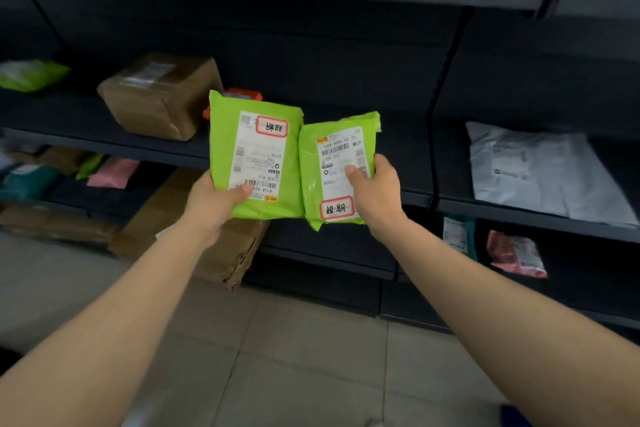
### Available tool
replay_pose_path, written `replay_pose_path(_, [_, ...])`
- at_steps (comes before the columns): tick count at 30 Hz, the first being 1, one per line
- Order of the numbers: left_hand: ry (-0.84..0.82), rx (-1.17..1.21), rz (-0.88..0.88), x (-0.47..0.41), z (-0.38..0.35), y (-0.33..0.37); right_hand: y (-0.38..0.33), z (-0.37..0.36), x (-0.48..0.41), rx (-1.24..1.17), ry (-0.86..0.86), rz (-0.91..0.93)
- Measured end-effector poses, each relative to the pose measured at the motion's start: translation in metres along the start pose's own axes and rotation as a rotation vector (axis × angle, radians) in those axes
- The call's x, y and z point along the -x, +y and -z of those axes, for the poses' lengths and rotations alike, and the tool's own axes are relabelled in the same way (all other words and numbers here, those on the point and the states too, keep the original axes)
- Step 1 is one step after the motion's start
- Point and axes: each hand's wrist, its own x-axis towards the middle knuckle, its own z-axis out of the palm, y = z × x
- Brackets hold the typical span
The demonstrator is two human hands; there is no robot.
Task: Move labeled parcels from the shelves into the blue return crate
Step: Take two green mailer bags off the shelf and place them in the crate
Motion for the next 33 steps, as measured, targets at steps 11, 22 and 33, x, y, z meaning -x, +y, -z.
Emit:
replay_pose_path(11, [-0.398, 0.077, -0.197, 0.048, -0.064, 0.065, -0.062, 0.106, 0.083, -0.076, 0.491, 0.185])
replay_pose_path(22, [-0.999, 0.112, -0.202, 0.181, -0.215, 0.08, -0.054, 0.262, 0.223, 0.035, 1.118, 0.202])
replay_pose_path(33, [-1.46, 0.05, -0.123, 0.401, -0.348, 0.033, -0.012, 0.402, 0.411, 0.082, 1.584, 0.036])
